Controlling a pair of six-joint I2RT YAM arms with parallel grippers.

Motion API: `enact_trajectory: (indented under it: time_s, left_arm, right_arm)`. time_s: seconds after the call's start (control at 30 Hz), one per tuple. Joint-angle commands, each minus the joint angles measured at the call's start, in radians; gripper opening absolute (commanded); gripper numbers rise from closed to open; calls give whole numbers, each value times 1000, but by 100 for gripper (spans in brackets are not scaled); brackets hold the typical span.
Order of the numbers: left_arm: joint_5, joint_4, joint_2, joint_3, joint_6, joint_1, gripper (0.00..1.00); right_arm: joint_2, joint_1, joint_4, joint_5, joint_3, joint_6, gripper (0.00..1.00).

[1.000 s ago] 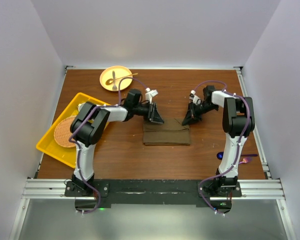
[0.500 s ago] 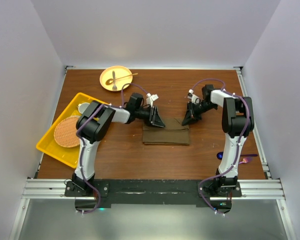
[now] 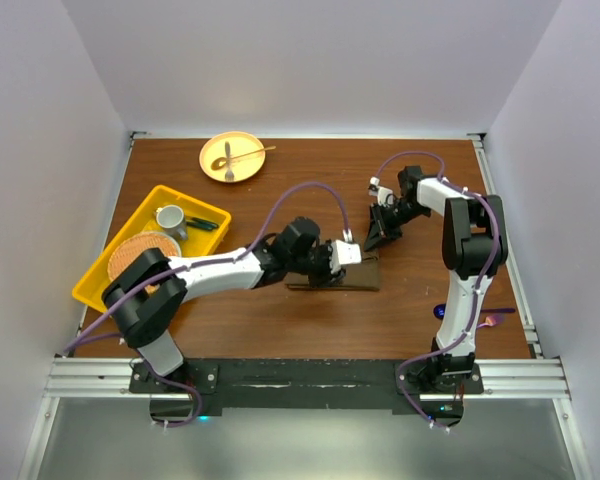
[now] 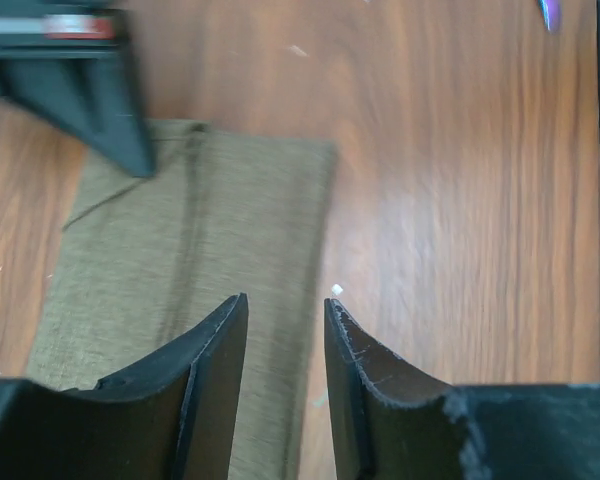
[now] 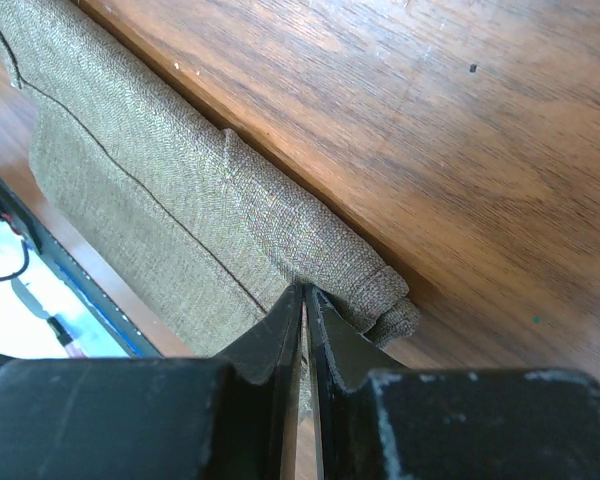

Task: Fold the napkin into a case and place the utensils inside
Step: Pick up the 2/3-rectangle-folded napkin from the center of the board.

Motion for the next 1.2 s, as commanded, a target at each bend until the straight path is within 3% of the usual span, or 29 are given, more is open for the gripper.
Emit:
enact_trajectory:
  time_s: [0.0, 0.13, 0.47, 0.6, 0.7, 0.77, 0.83, 0.9, 1.17]
  left_arm:
    - [-181, 37, -10, -86, 294, -67, 41]
    - [-291, 88, 13, -143, 378, -137, 43]
    - [-478, 166, 90, -205, 489, -182, 43]
    - [-461, 158, 46, -225, 518, -187, 45]
    - [-353, 111, -39, -225, 529, -188, 48]
    - [-291, 91, -102, -229, 533, -188, 53]
    - [-297, 85, -105, -220, 535, -188, 65]
    - [-331, 68, -53, -186, 538, -188, 67]
    - [-432, 72, 101, -156, 631, -187, 58]
  right_arm:
    - [-4, -7, 57, 222, -39, -93, 12]
    - [-9, -4, 55, 228, -44, -106, 12]
    - [-3, -1, 55, 228, -45, -139, 12]
    - [2, 1, 55, 225, -48, -142, 12]
    - [2, 1, 52, 224, -45, -147, 12]
    - [5, 1, 48, 222, -38, -149, 12]
    - [6, 1, 48, 221, -31, -150, 12]
    - [8, 2, 46, 221, -30, -150, 12]
    - [11, 2, 48, 215, -21, -145, 12]
